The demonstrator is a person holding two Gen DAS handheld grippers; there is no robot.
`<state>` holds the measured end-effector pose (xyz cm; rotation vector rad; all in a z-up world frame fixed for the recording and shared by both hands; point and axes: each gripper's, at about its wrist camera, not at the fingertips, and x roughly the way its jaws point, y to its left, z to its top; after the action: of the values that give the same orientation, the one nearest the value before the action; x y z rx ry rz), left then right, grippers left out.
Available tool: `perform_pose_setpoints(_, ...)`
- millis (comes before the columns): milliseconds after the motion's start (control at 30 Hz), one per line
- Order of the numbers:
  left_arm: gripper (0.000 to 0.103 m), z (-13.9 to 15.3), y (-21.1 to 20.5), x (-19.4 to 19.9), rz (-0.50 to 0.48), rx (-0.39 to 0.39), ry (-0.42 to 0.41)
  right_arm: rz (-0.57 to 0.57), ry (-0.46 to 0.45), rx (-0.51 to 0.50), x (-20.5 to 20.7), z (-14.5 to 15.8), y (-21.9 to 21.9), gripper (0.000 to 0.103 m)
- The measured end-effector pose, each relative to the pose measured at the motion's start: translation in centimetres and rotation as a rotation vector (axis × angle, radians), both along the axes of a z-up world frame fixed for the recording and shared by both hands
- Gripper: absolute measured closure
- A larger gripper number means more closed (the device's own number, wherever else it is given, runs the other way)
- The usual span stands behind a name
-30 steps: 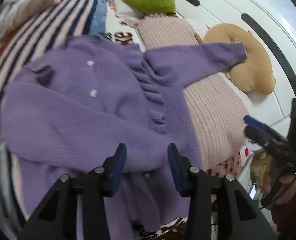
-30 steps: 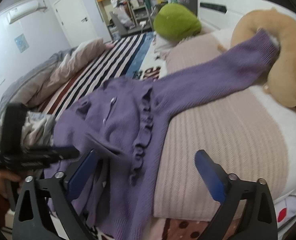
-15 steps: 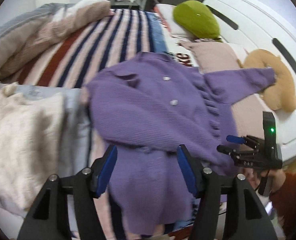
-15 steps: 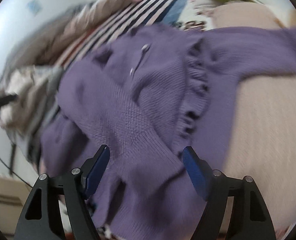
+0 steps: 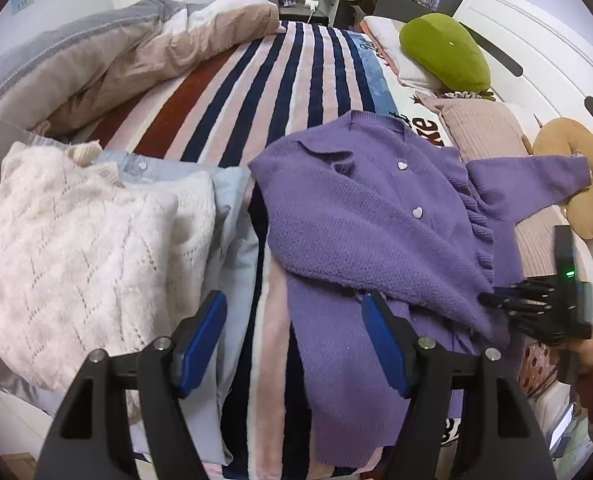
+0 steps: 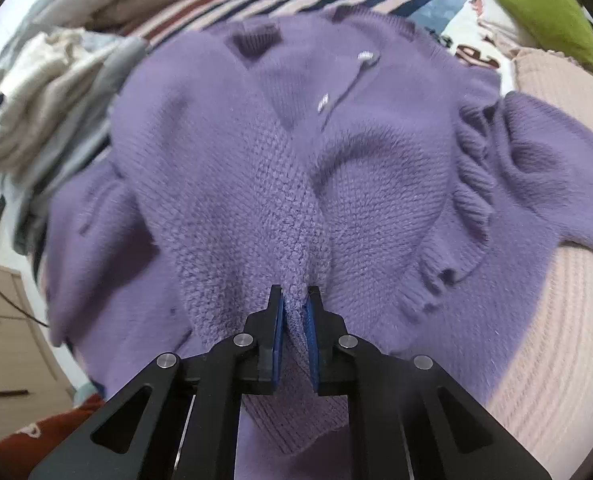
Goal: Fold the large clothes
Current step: 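Fold the held sleeve across the cardigan body with the left gripper, then grasp the other sleeve cuff by the tan pillow with the right gripper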
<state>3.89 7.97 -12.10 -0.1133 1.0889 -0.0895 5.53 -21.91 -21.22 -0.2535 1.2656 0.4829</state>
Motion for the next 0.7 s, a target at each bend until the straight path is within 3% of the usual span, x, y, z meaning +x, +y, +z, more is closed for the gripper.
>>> perform_pose_setpoints(200,0.036,-0.3,-0.3,-0.1,0.001,-0.012,0.007,-0.069,-0.064,0.036,-0.8,4.0,-2.0,0.099)
perform_pose_setpoints(367,0.036,0.0,-0.9,0.2,-0.01,-0.009,0.0,-0.122,-0.067,0.019,-0.9,5.3,-4.1,0.099)
perform_pose_setpoints(700,0.036,0.3,-2.8,1.0,-0.031,-0.002,-0.007,-0.243,0.103,0.1,-2.0,1.5,-8.0,0.098)
